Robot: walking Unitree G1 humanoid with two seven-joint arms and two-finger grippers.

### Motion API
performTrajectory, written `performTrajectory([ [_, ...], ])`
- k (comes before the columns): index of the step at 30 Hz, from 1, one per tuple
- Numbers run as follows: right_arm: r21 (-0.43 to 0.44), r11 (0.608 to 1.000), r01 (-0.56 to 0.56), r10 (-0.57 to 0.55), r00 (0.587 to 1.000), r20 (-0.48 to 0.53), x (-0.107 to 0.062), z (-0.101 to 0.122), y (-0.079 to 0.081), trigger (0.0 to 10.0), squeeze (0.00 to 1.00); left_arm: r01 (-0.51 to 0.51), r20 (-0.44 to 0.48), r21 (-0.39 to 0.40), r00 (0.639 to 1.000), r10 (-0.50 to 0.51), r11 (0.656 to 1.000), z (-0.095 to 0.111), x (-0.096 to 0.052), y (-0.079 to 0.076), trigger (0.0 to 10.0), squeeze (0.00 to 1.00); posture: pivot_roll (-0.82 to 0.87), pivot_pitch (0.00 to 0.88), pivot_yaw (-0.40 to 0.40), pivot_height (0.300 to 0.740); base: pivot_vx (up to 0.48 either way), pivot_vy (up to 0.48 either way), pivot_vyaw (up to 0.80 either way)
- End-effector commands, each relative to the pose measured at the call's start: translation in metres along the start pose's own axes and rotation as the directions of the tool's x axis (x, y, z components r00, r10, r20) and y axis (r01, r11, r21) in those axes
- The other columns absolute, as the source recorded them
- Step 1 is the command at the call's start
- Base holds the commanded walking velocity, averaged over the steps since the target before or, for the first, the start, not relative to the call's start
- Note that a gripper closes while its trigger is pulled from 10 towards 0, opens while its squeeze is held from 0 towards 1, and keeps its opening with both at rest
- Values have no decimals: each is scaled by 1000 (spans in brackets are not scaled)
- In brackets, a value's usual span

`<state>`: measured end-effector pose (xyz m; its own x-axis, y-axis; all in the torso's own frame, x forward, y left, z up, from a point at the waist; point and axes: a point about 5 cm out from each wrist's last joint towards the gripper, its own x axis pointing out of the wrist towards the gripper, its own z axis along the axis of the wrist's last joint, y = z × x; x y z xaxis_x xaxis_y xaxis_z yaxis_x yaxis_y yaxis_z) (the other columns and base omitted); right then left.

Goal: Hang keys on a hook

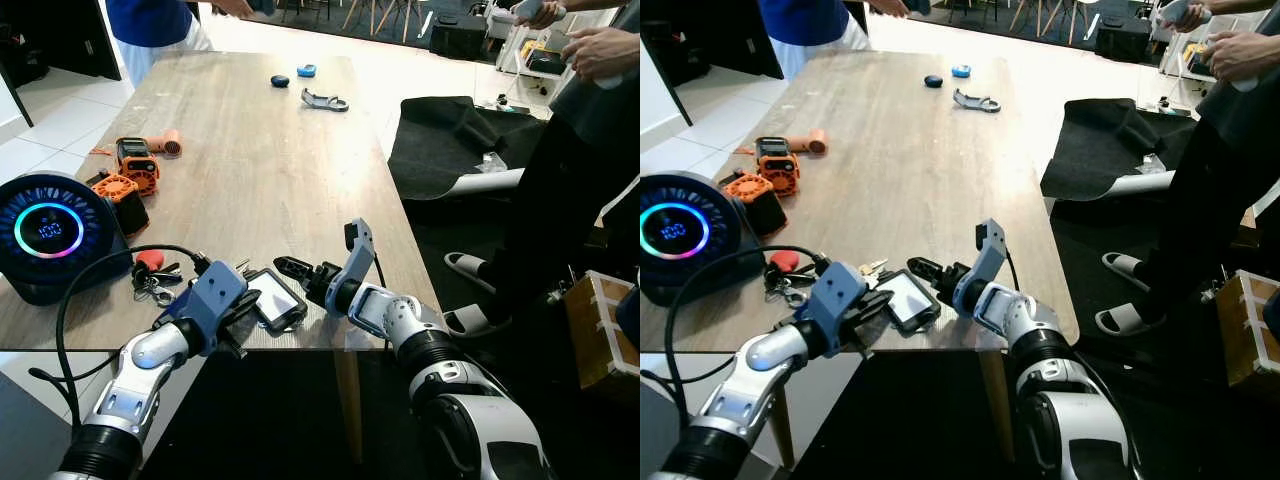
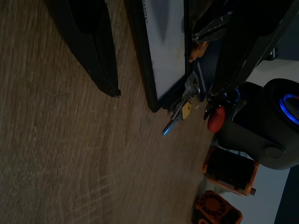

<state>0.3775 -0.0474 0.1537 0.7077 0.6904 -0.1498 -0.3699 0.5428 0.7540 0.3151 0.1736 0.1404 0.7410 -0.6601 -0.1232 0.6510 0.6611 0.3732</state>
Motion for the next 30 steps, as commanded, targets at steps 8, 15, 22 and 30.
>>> performTrajectory([
  [8, 15, 999, 48, -48, 999, -22, -3, -8, -11, 10000, 0, 116, -79, -46, 990, -119, 992, -16, -11, -9, 10000, 0, 83, 156, -58, 740, 0, 0, 0],
  [15, 7, 999, 46, -46, 999, -19, -1, -7, -8, 10000, 0, 148, -86, -45, 985, -151, 988, -19, -3, -25, 10000, 0, 81, 155, -58, 740, 0, 0, 0],
  [22, -4, 999, 46, -46, 999, 4, 3, -6, -3, 10000, 0, 140, -81, -44, 986, -143, 989, -19, 4, -29, 10000, 0, 80, 157, -58, 740, 0, 0, 0],
  [30, 24, 998, 53, -53, 999, -3, 12, -14, 5, 10000, 0, 141, -60, -41, 988, -144, 989, -15, 9, -34, 10000, 0, 83, 153, -57, 740, 0, 0, 0],
])
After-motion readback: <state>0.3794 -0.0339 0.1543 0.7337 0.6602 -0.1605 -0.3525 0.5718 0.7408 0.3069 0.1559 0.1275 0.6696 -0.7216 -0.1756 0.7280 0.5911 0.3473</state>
